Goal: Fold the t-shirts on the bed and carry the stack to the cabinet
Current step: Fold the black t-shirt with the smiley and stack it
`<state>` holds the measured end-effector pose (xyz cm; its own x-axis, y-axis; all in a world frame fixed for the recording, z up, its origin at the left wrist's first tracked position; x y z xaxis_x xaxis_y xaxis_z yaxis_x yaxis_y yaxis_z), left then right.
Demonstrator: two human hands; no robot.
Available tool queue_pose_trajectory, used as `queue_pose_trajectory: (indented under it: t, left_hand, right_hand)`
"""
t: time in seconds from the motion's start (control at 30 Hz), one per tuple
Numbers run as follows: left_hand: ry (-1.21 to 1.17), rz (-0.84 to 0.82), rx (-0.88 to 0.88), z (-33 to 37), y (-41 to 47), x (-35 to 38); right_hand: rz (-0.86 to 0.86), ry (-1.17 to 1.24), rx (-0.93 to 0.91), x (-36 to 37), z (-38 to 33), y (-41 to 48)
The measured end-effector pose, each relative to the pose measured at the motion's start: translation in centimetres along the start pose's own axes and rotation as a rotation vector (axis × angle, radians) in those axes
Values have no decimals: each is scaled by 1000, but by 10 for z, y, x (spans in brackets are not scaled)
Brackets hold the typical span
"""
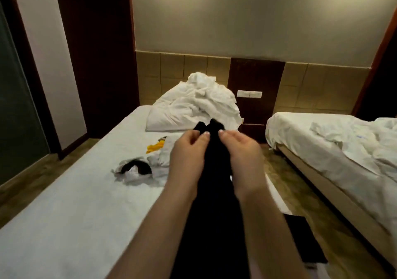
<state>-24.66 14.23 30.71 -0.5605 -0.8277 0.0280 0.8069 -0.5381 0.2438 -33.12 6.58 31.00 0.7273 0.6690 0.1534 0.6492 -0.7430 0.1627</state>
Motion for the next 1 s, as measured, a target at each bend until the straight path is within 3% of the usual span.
queue_pose_trajectory:
  t: [0.13,0.5,0.67,0.83,1.0]
  left_hand:
    - [119,56,40,-20,-16,-7]
    - [136,45,6,-36,-20,-18]
    - [128,18,16,-34,-19,-21]
    - [110,-62,-32,-39,-11,-23]
    - [66,-200,-23,-37,-3,-22]
  right_hand:
    - [109,-302,-131,5,23,-15]
    - [134,-684,-401,16,33,-30]
    - [34,-607,-512,18,39,-27]
    - [-36,-277,-401,8,46,-14]
    - [-67,-345,-357,2,47,16]
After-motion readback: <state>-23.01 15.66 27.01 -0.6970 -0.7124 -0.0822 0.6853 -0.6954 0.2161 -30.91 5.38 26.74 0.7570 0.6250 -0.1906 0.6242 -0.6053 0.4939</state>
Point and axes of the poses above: each hand's wrist, its own y-axis towards the middle knuckle, its own x-axis out of the palm, z = x × y, the point moved 6 cm from there along y, towards the middle knuckle, and after that the axes turned 2 degrees about -z, right-handed, at the moved point
